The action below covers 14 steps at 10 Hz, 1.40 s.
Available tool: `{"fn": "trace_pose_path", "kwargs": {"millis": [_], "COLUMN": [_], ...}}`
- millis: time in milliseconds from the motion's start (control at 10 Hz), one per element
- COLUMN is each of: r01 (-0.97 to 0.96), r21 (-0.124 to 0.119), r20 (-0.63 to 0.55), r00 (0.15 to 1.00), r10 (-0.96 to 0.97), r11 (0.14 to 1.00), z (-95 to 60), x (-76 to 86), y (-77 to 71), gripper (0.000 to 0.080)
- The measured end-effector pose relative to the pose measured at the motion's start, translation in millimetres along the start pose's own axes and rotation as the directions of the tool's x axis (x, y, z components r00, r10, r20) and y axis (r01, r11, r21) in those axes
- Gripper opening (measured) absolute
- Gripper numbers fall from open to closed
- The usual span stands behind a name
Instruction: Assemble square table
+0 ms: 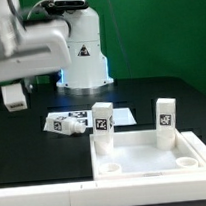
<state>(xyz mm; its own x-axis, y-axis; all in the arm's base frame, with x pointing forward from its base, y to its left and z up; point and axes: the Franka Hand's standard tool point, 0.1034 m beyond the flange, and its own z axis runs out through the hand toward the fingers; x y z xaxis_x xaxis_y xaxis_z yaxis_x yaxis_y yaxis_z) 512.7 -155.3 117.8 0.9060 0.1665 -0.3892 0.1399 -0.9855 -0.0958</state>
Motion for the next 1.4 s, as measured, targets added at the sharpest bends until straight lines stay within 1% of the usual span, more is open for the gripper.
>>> {"fn": "trace_pose_path", "kwargs": {"millis": [100,200,300,400,500,600,700,800,900,1000,1100,1200,1300,1400], "r01": [-0.002,-0.003,-0.014,-0.026,-0.021,-0.024,-0.050,-0.053,-0.063,-0.079,-0.144,-0.160,-0.157,-0.157], "r21": [-0.003,-0.016,-0.022,0.004,-0.002,-0.024,-0.030,-0.044,-0.068,-0.081,-0.039,-0.014,-0.015,-0.017], "r20": [-0.027,-0.088,-0.155,-0.207,-0.299,-0.375,-0.447,-0.468,-0.522,-0.554,-0.571,-0.587,-0.614,-0.611], "r00": [1.000,0.996,0.988,0.978,0.954,0.927,0.894,0.883,0.852,0.832,0.815,0.800,0.781,0.783], "r10": [0.002,0.002,0.010,0.026,0.019,0.013,0.032,0.026,0.018,0.021,0.096,0.122,0.115,0.114], "r11": [1.000,1.000,1.000,1.000,1.000,0.999,0.998,0.998,0.996,0.994,0.989,0.987,0.987,0.987], "z": [2.2,-0.5,-4.1,-19.1,-40.4,-53.7,-50.7,-46.8,-49.5,-47.0,-44.4,-51.1,-58.9,-60.4], "x": [-3.2,2.2,5.9,17.4,33.3,38.7,31.8,28.4,32.0,31.5,38.0,55.8,70.9,73.6], "y": [0.7,4.0,2.3,-14.1,-27.8,-35.8,-33.6,-29.2,-23.4,-23.1,-40.8,-74.4,-95.6,-102.4], "gripper": [0.0284,0.0284,0.0284,0.0284,0.0284,0.0284,0.0284,0.0284,0.0284,0.0284,0.0284,0.0284,0.0284,0.0284]}}
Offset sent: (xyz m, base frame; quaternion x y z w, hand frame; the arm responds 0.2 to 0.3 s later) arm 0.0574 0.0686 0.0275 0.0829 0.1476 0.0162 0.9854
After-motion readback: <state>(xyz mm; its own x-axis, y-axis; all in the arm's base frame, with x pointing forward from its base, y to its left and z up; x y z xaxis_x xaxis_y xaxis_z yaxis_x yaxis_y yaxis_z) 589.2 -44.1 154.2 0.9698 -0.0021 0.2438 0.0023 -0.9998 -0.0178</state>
